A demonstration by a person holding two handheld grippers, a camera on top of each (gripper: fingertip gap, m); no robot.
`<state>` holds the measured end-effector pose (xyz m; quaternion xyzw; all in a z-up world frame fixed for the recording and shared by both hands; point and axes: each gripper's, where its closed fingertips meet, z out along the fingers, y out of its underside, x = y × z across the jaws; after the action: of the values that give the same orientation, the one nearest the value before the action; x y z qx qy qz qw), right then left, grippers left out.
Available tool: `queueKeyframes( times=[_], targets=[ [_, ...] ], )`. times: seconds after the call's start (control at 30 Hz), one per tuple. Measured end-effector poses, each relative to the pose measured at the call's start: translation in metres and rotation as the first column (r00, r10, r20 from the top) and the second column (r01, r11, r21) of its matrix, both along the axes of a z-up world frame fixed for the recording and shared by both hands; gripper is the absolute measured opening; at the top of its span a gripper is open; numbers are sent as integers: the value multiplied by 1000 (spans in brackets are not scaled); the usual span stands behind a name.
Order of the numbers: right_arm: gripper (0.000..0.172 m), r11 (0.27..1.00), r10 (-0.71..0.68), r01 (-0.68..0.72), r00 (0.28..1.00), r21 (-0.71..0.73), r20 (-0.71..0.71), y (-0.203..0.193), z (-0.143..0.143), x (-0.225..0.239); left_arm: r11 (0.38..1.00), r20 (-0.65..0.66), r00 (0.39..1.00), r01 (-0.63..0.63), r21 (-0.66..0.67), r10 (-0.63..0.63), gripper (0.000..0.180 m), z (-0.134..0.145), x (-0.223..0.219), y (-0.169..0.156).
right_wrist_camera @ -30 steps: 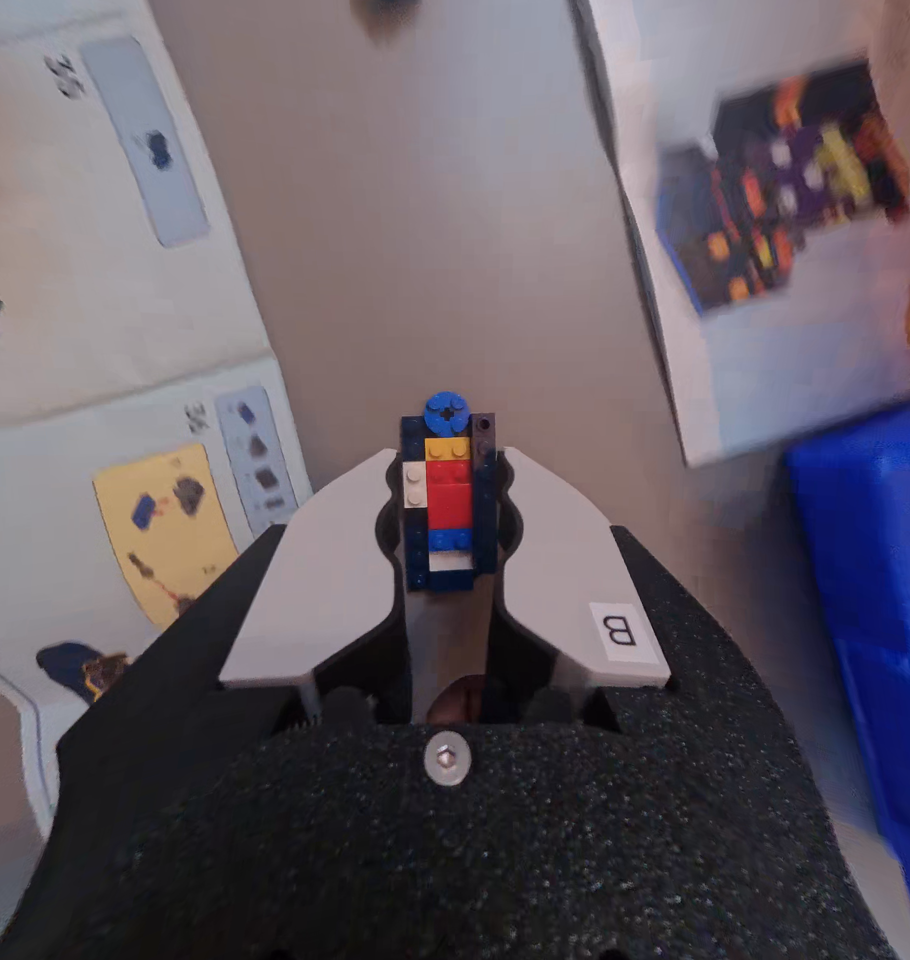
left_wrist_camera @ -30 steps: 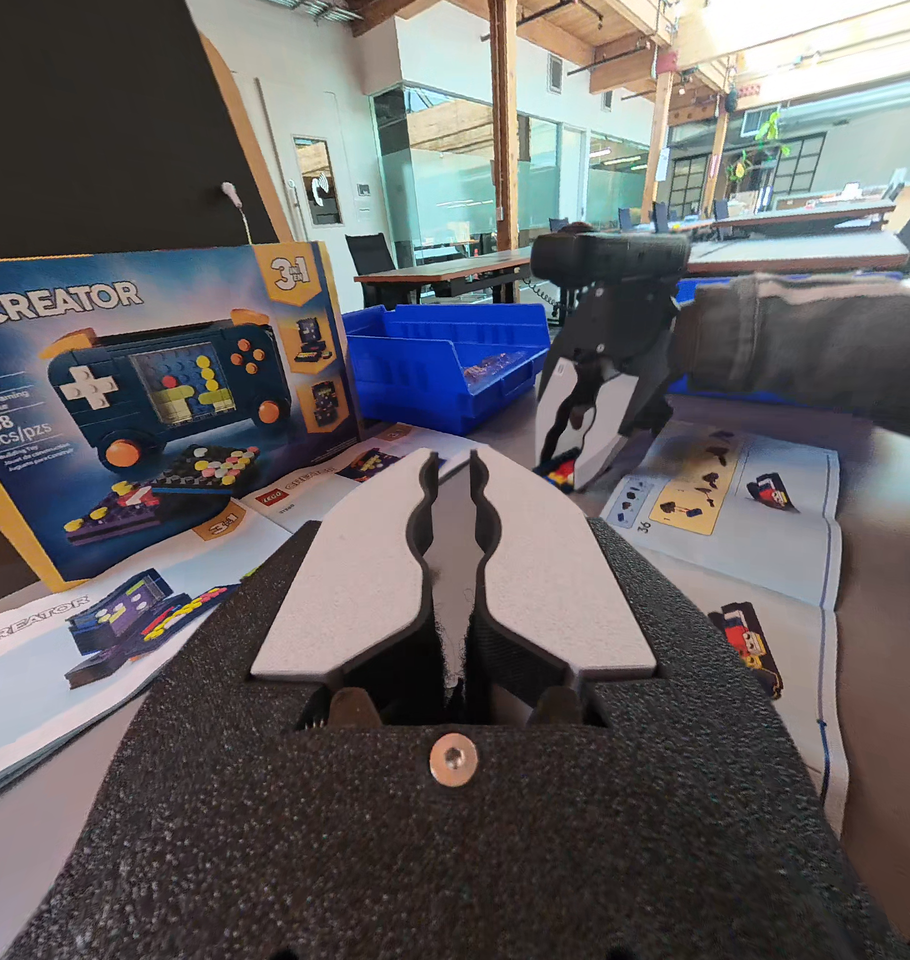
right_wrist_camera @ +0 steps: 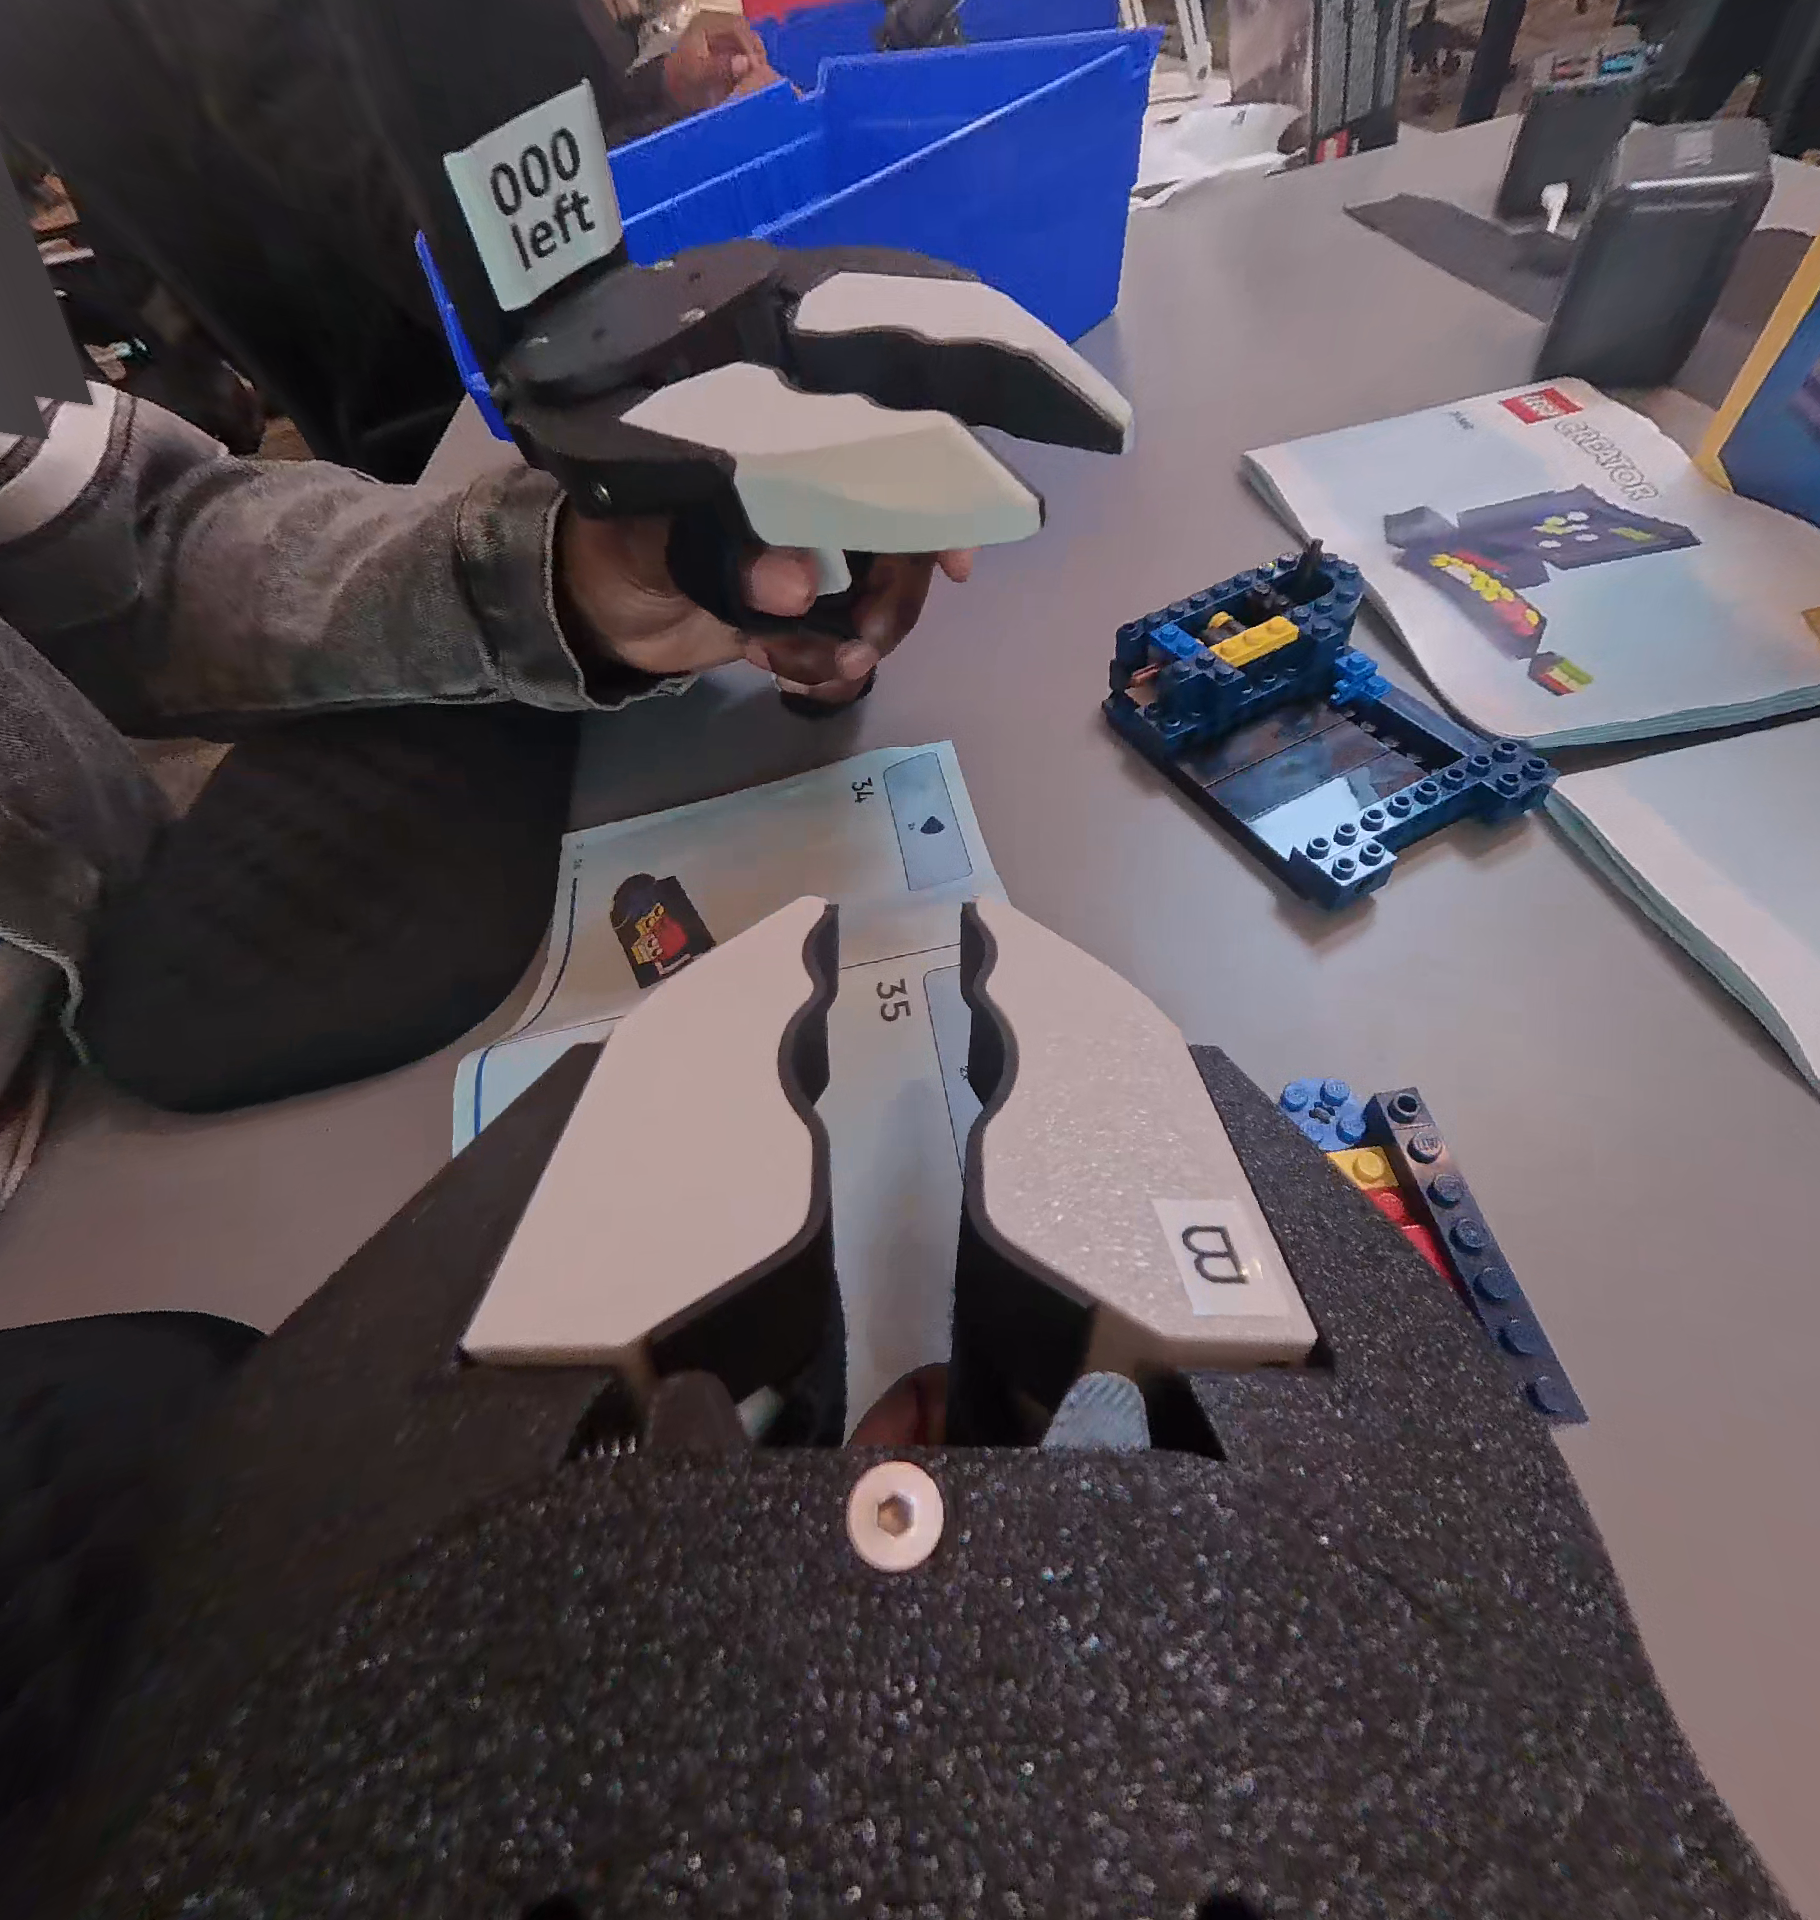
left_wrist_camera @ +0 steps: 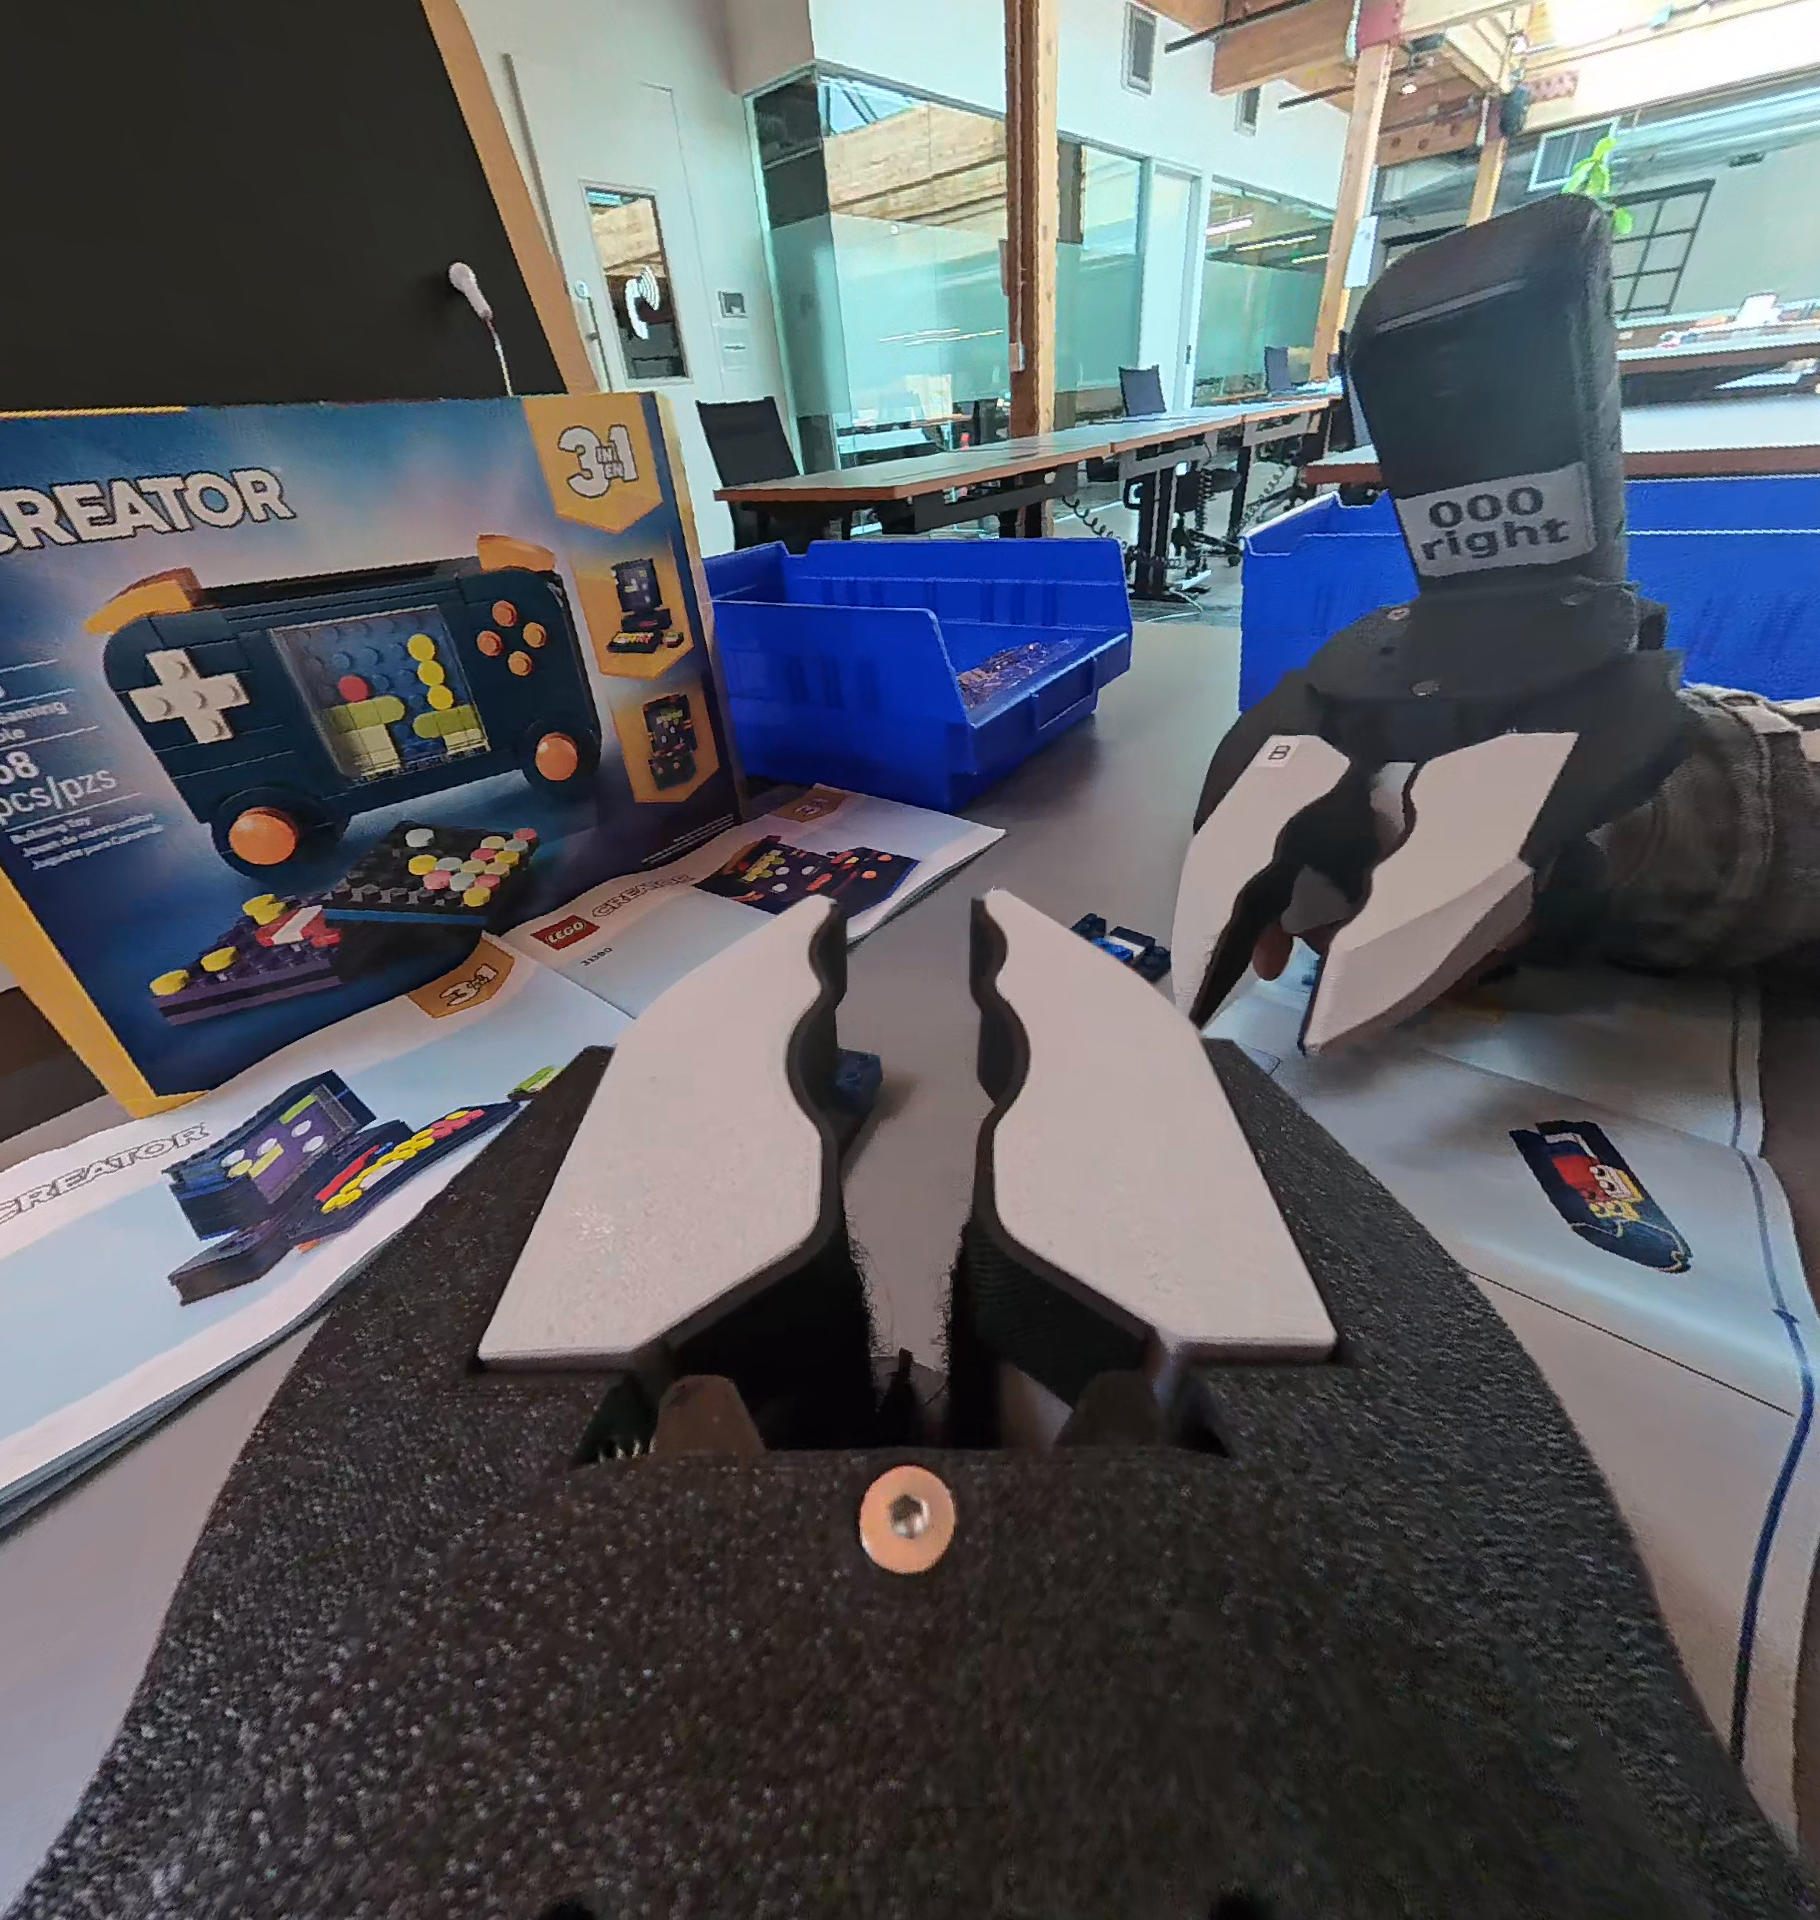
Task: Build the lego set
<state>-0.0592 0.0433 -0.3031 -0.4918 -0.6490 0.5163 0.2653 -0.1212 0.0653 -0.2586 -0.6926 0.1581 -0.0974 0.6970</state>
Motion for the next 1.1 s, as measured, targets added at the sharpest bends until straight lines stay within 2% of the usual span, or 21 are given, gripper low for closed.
queueKeyframes(
  times=[0.07,0.2,0.27,0.3,0.37,0.47,0.53,0.63,0.97,1.1],
  targets=[
    [24,1000,-27,27,994,4,-110,4,16,1,1000,-7,1000,7,3,-7,25,0,2,-1],
    [28,983,-181,178,914,-43,-364,35,80,19,1000,-9,1000,-5,-4,5,37,-1,1,1],
    [18,986,-165,141,898,-87,-409,37,95,33,1000,-5,1000,-7,-6,7,37,-1,0,1],
    [12,991,-125,92,909,-102,-399,33,94,37,1000,-5,1000,-6,-9,6,35,-2,0,1],
    [2,995,-26,-6,949,-101,-314,17,78,36,1000,-5,1000,-15,-10,15,33,-2,-2,1],
    [0,986,163,-165,979,0,-120,-26,37,25,999,-23,998,-52,-12,52,27,-3,-8,2],
    [0,958,251,-256,967,131,50,-51,1,21,998,-22,998,-56,-14,56,27,-3,-9,2],
    [0,884,270,-355,920,306,285,-62,-52,26,999,-30,998,-52,-15,52,26,-4,-8,2],
    [1,911,295,-367,899,187,325,-63,-53,35,999,-120,993,-16,-33,11,26,-11,3,1],
    [0,915,348,-398,859,63,375,-61,-53,52,999,-122,992,-12,-37,8,26,-12,4,1]
  ],
)
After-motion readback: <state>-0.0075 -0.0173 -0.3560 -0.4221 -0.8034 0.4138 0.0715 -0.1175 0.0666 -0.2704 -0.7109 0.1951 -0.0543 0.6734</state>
